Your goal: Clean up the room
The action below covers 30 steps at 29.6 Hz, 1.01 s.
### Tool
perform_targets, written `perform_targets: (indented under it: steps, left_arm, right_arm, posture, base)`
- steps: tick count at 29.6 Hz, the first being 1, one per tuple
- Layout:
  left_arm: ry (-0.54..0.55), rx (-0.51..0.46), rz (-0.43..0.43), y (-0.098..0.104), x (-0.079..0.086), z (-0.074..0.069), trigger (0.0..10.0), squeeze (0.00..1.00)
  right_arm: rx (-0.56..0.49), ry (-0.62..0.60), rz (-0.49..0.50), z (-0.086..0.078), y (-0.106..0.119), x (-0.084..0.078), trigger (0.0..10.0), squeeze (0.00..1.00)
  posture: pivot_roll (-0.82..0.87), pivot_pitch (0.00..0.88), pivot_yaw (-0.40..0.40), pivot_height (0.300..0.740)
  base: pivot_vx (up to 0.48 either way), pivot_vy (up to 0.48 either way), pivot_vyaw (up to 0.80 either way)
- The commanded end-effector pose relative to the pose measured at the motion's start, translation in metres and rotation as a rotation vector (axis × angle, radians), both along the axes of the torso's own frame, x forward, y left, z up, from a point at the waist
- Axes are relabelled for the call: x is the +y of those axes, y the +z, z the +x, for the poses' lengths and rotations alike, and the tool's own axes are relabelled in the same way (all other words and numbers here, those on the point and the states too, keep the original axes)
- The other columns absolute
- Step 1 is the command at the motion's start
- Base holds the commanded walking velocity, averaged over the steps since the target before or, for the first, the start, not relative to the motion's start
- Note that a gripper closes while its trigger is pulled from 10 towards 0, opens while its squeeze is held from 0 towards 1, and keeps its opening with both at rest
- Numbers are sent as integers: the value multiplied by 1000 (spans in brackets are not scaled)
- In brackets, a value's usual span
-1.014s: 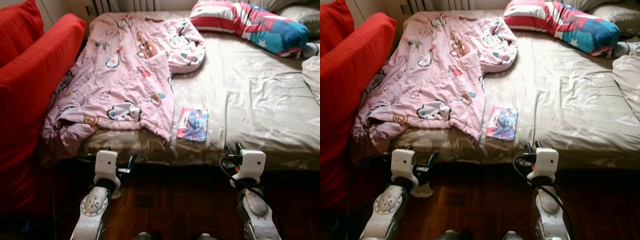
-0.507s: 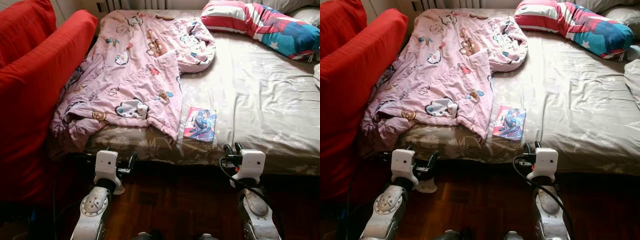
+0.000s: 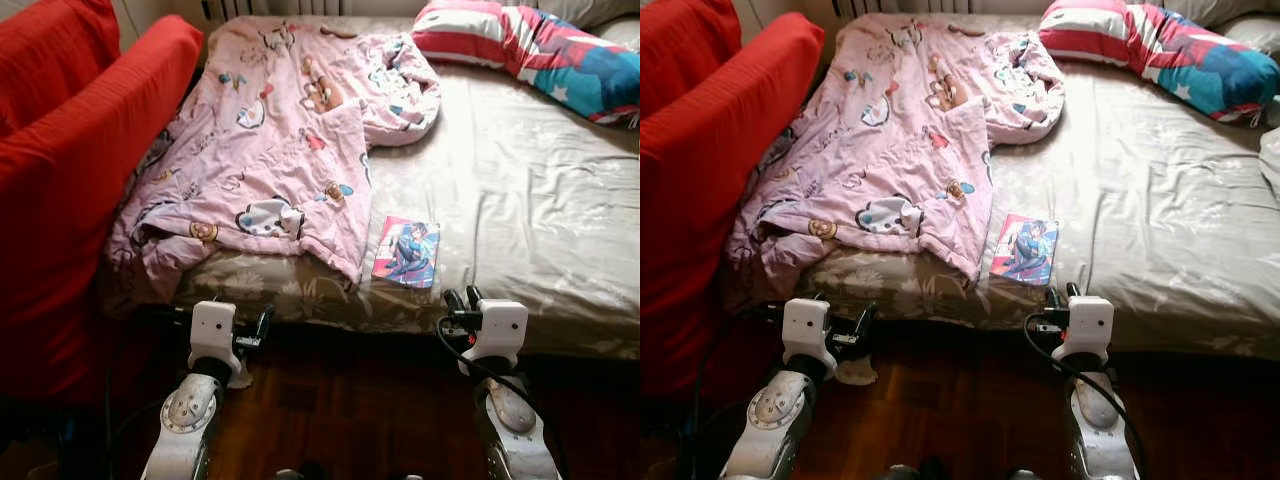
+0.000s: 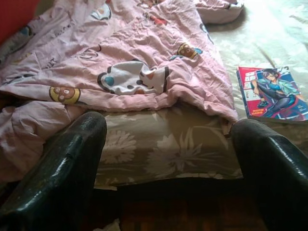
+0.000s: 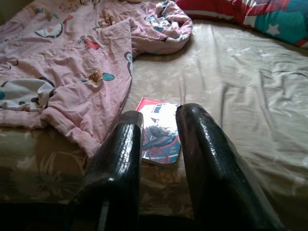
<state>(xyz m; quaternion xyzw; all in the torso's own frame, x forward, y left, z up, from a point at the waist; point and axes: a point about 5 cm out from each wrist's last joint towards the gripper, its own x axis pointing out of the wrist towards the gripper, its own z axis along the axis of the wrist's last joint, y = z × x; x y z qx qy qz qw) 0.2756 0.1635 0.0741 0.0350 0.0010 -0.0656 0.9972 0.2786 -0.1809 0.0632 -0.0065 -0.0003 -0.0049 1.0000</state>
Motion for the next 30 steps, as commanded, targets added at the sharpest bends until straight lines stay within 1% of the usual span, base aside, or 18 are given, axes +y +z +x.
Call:
perform_targets:
  steps: [1,16,30]
  left_arm:
    - [6,35,-2,-7,3,-4,10000,0]
    - [-1,34,-1,-6,2,-3,10000,0]
    - [1,34,0,-7,2,-3,10000,0]
  right_arm:
    - [15,8,4,-3,-4,2,10000,0]
    - [16,20,8,-3,-5,4,10000,0]
    - [18,-6,17,-3,-5,1,10000,0]
  posture:
    - [-78,204,62,740]
    - [-79,193,65,740]
    - [-79,202,61,740]
  base:
    - [315,0,0]
    - [317,0,0]
    - [315,0,0]
